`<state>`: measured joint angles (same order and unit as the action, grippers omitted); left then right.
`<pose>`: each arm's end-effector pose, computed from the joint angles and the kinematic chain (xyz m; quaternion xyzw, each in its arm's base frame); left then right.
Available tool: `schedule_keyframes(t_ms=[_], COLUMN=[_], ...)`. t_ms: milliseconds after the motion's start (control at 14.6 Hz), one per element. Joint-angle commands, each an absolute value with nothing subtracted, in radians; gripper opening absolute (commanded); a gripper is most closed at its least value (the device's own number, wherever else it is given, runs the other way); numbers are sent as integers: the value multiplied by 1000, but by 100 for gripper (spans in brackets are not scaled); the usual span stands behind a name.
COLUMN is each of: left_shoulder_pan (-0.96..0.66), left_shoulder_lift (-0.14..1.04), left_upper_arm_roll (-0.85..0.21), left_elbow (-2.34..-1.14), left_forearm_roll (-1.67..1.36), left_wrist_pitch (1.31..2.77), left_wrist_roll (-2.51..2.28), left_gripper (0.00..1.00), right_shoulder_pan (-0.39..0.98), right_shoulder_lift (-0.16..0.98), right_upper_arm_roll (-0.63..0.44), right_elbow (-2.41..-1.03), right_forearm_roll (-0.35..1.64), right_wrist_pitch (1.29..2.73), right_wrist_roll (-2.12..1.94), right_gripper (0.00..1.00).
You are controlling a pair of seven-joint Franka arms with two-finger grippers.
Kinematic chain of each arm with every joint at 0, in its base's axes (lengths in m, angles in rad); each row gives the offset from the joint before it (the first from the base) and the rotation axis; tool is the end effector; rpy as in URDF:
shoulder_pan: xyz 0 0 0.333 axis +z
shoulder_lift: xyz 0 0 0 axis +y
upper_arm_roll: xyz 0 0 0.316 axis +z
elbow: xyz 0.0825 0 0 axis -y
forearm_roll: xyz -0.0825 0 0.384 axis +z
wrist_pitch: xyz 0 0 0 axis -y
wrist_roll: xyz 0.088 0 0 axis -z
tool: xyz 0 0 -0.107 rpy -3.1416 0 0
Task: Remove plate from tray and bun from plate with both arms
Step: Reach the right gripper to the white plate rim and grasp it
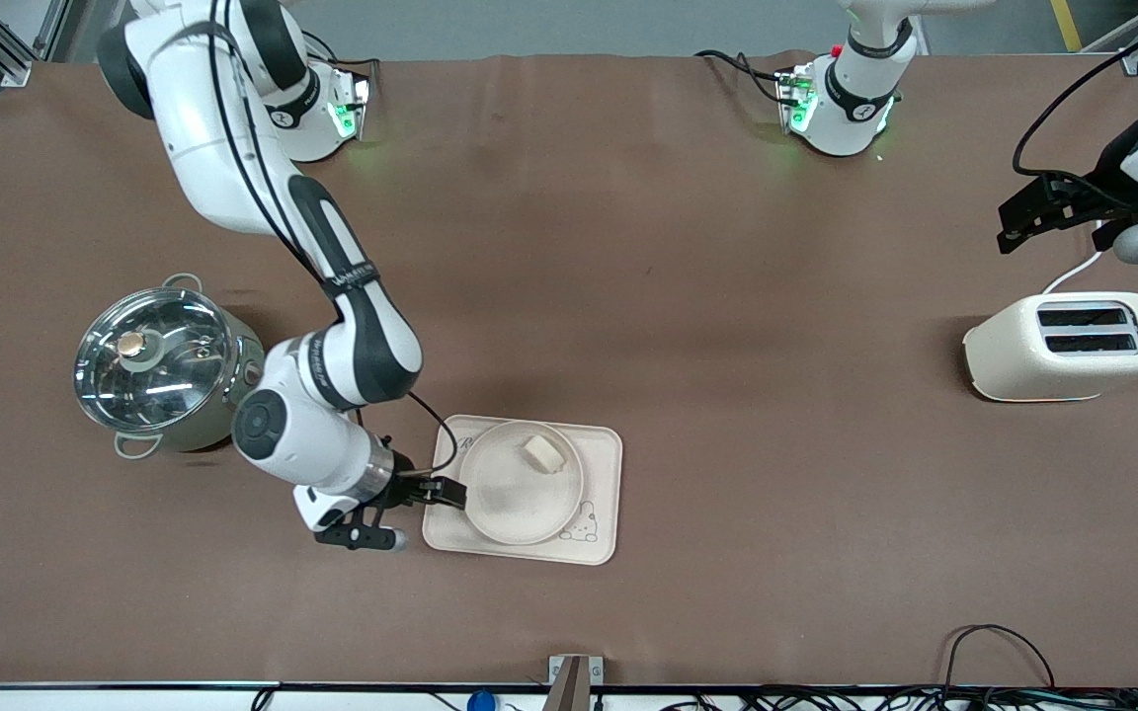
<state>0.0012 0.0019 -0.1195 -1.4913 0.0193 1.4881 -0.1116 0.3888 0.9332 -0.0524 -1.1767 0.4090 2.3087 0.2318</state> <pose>0.5434 -0.0623 0.6534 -0.9999 0.0026 0.0014 0.0097 0.7322 0.2780 0.2426 -0.9831 0.0572 -0.0543 0.1655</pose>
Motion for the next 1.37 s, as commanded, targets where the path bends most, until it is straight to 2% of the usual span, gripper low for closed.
schedule_keyframes(t_ms=[0,205,342,753,890,959,1027,1096,1164,1301], left_shoulder_pan=[6,6,6,8,6,5,3,0,0,0], left_shoulder_lift=[5,5,6,6,6,6,8,8,8,8], left_upper_arm_roll=[-123,-124,-124,-124,-124,-124,-124,-124,-124,-124], left_elbow=[-1477,-1476,-1477,-1477,-1474,-1476,-1477,-1479,-1479,-1477], left_forearm_roll=[2,0,0,0,2,2,2,2,2,2], left_wrist_pitch=[1476,1476,1477,1479,1479,1479,1479,1479,1479,1479], left_wrist_roll=[-91,-91,-91,-91,-91,-92,-92,-92,-92,-92], left_gripper=[100,100,100,100,100,100,100,100,100,100], right_shoulder_pan=[380,383,385,382,377,377,377,377,380,379], right_shoulder_lift=[1009,1025,1029,1052,1055,1055,1055,1055,1055,1055], right_upper_arm_roll=[-19,-12,-9,6,6,6,8,9,9,11], right_elbow=[-1094,-1088,-1088,-1094,-1097,-1097,-1097,-1097,-1097,-1097], right_forearm_roll=[423,423,425,425,425,425,425,425,425,425], right_wrist_pitch=[2324,2324,2322,2315,2313,2312,2310,2310,2312,2312], right_wrist_roll=[248,247,244,163,141,141,140,140,140,140], right_gripper=[90,80,68,63,59,51,38,18,4,1])
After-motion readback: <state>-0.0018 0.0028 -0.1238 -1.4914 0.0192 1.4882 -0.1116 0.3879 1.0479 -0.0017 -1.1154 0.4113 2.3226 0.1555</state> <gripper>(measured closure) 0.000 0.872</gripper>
